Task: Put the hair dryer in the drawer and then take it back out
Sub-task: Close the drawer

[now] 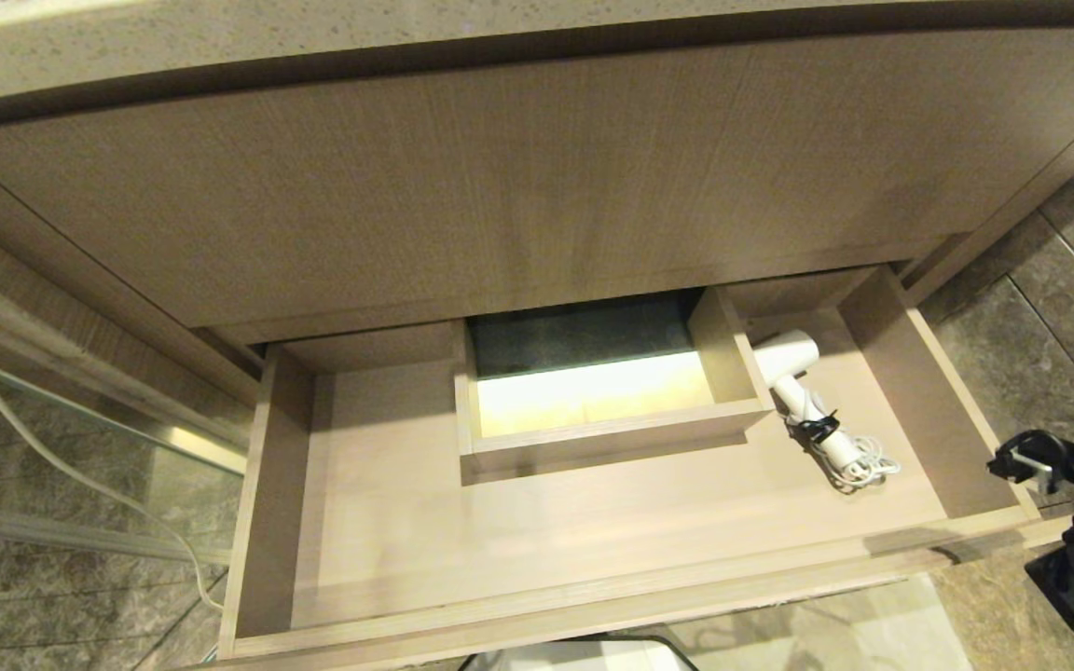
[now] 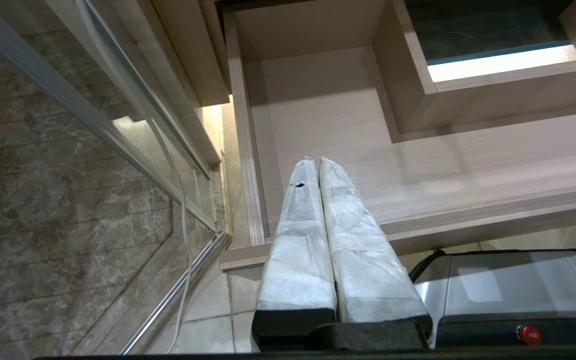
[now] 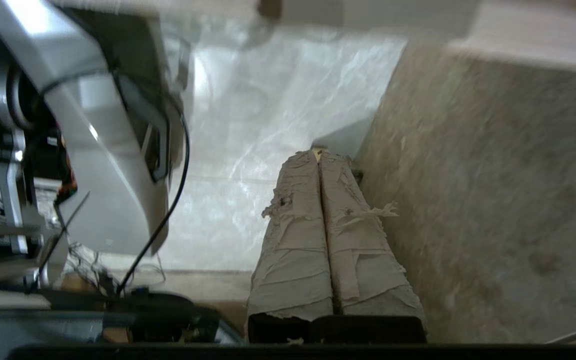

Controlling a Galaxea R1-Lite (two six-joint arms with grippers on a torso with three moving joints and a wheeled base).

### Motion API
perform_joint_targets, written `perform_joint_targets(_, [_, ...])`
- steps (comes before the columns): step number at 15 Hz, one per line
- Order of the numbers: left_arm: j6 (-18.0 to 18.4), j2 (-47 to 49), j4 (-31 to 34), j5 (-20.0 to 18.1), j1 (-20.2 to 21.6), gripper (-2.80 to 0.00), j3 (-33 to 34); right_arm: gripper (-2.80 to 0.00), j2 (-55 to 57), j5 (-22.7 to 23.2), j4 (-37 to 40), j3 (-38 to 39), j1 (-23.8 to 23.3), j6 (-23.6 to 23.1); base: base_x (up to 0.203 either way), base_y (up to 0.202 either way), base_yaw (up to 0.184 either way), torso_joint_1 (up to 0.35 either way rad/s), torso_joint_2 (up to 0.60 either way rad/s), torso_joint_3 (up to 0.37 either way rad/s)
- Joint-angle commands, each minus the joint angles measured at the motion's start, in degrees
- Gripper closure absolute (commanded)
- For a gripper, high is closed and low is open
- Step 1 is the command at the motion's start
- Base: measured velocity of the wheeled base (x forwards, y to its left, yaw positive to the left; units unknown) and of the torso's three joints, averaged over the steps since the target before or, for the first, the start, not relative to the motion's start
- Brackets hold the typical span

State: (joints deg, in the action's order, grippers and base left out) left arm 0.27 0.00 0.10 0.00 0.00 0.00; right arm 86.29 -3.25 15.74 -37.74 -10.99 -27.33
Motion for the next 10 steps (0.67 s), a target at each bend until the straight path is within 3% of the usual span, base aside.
perform_joint_targets(1, [0.0,0.0,0.0,0.0,0.0,0.00,0.1,0.00,-1.3,-0.9,-0.4,3.0,0.9,-0.2,0.000,0.000,0.000,0.000,0.00,0.000])
perform_joint_targets(3, [0.0,0.0,0.0,0.0,0.0,0.00,0.1,0.00,1.0,-4.0,-0.6,5.3,1.7,-0.1,0.000,0.000,0.000,0.000,0.00,0.000])
perform_joint_targets(10, [0.0,0.0,0.0,0.0,0.0,0.00,0.1,0.00,10.2,-4.2,-9.7,6.6,1.8,3.6,0.000,0.000,0.000,0.000,0.00,0.000])
